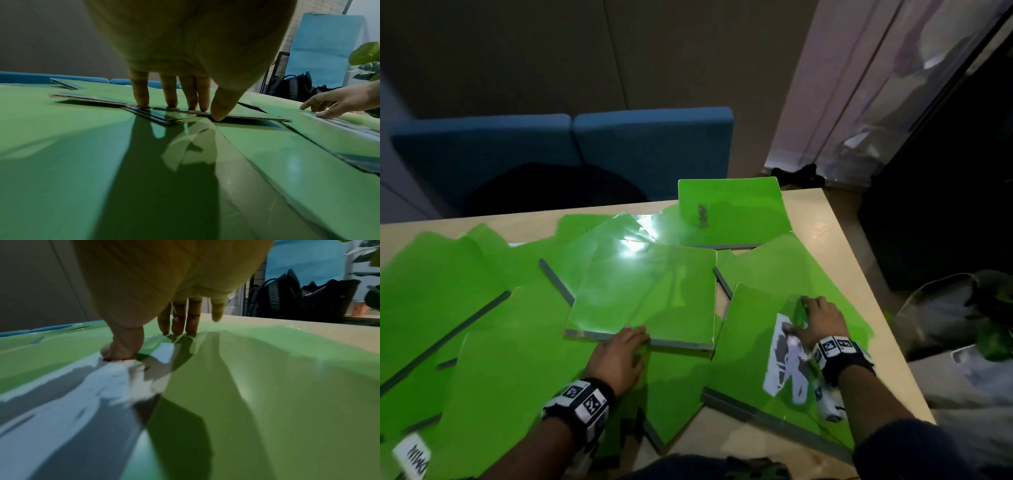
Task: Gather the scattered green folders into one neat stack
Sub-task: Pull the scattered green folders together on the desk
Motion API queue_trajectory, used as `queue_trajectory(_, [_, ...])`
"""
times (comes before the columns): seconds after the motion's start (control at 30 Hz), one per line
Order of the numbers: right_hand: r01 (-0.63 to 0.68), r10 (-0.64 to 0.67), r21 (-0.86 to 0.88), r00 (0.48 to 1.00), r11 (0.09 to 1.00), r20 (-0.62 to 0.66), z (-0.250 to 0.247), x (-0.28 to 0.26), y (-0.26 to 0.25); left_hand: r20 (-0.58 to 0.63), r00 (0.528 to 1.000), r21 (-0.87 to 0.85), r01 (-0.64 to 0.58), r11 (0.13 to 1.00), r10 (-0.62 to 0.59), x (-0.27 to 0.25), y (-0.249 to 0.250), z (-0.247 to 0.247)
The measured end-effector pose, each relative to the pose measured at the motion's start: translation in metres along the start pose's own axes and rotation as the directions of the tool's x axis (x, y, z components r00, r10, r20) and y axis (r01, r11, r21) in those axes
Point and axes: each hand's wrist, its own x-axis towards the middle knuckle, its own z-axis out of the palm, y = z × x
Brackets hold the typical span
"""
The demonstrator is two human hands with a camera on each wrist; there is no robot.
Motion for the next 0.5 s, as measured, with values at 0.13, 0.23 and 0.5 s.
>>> queue_trajectory(0.13, [-0.034,0.021,0.135,0.996,0.99,0.09,-0.006,0.011,0.008,-0.036,0.999,0.001,-0.004,1.0,0.004,0.006,0.003,0.0])
queue_trajectory(0.23, [-0.094,0.049,0.308,0.987,0.947,0.151,-0.014,0.024,0.019,-0.06,0.998,-0.001,0.004,1.0,-0.004,0.01,0.009,-0.001])
queue_trajectory(0.5, [-0.288,0.302,0.251,0.953,0.924,-0.018,-0.021,0.039,0.035,-0.03,0.998,0.016,0.054,0.998,-0.054,0.015,0.018,-0.001])
